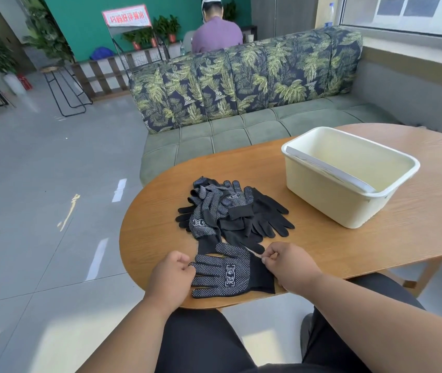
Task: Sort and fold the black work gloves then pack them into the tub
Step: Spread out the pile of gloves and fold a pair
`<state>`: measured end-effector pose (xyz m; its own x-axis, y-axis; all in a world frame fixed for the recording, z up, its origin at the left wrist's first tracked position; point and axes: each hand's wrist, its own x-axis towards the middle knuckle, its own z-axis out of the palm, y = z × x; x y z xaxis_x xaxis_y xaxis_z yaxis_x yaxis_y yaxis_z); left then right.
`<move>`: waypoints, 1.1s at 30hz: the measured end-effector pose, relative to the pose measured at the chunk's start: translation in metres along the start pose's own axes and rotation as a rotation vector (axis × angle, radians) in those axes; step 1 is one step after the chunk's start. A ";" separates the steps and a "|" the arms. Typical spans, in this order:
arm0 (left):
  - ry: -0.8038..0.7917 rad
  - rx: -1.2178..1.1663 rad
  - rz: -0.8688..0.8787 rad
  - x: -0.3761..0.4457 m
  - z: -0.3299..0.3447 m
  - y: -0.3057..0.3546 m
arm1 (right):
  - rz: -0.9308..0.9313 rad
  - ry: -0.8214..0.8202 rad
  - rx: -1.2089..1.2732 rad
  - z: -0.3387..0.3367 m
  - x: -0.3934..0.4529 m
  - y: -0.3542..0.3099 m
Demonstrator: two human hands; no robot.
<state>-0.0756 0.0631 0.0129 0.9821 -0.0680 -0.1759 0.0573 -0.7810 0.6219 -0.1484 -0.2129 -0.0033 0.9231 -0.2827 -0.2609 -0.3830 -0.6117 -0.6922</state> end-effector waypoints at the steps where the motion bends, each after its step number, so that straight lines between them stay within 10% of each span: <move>1: -0.010 -0.037 -0.007 0.000 0.000 0.001 | -0.001 0.003 -0.007 0.000 0.000 -0.001; 10: -0.004 -0.221 -0.069 0.004 0.004 -0.006 | -0.016 0.010 -0.082 -0.001 -0.003 -0.004; 21: 0.068 0.292 0.035 0.017 0.012 0.017 | -0.127 0.104 -0.279 0.004 -0.003 -0.014; 33: 0.057 0.179 0.068 0.026 0.019 0.022 | -0.207 0.075 -0.281 0.012 0.007 -0.010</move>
<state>-0.0525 0.0319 0.0075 0.9915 -0.0928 -0.0915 -0.0371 -0.8739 0.4846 -0.1378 -0.1995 -0.0065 0.9808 -0.1791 -0.0770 -0.1931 -0.8382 -0.5100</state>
